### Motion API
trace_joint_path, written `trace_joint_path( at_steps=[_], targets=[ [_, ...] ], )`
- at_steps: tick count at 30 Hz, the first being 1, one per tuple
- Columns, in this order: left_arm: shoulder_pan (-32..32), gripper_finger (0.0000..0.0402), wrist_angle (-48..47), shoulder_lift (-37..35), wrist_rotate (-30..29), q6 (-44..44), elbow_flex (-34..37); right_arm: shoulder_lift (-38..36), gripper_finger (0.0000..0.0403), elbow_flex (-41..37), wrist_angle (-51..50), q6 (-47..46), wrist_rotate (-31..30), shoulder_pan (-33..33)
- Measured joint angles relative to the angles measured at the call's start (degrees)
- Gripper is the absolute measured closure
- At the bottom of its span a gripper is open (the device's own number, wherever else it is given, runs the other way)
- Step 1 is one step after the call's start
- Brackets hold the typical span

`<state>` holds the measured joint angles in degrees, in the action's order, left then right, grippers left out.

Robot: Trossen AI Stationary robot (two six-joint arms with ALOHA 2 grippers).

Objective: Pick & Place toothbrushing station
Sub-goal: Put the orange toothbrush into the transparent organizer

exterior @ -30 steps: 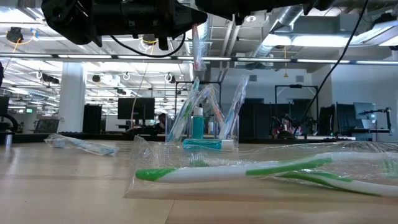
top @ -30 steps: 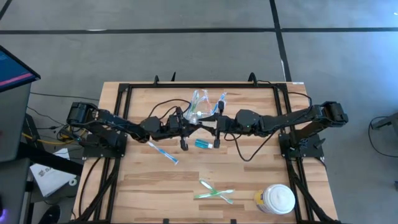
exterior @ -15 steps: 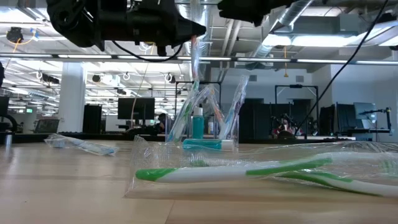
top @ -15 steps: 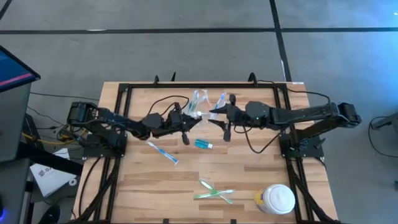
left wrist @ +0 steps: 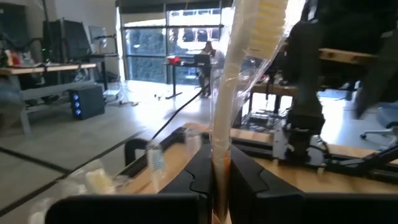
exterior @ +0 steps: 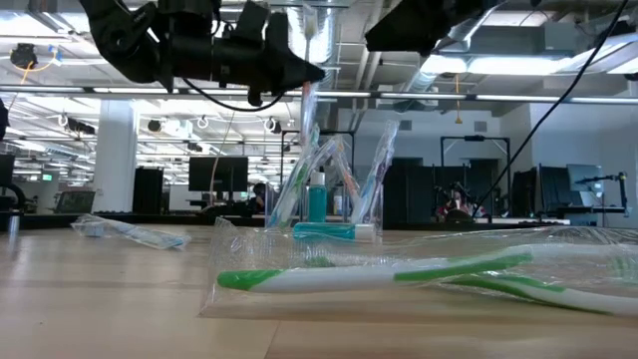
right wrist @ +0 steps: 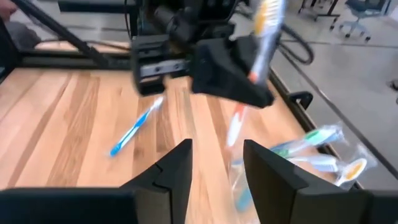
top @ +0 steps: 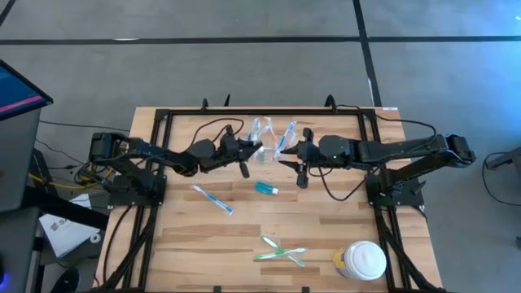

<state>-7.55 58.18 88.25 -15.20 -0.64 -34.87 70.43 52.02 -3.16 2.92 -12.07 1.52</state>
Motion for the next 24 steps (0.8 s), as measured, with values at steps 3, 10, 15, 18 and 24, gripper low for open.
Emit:
trace_joint_path(
  at_steps=[3, 10, 15, 18, 24],
  targets=[
    [-1.24, 0.039, -0.63, 0.0, -0.01, -0.02, 0.02, 0.0, 0.0276, 0.0, -0.91, -0.31, 0.02, 0.61],
    [-3.42, 0.039, -0.64, 0.0, 0.0, -0.02, 0.4, 0.02, 0.0284, -0.01, -2.78, -1.5, 0.03, 2.91],
    [-4.81, 0.039, 2.42, 0.02, -1.07, -0.08, 4.02, 0.02, 0.0284, -0.01, -3.04, -1.49, 0.03, 4.12],
    [-5.38, 0.0391, 6.71, 0.02, -1.36, -0.09, 6.46, 0.02, 0.0284, -0.01, -3.04, -1.45, 0.03, 4.12],
    [-5.38, 0.039, 12.42, 0.02, -1.33, 0.23, 8.35, 0.02, 0.0284, -0.01, -2.97, -1.42, 0.01, 3.98]
  ],
)
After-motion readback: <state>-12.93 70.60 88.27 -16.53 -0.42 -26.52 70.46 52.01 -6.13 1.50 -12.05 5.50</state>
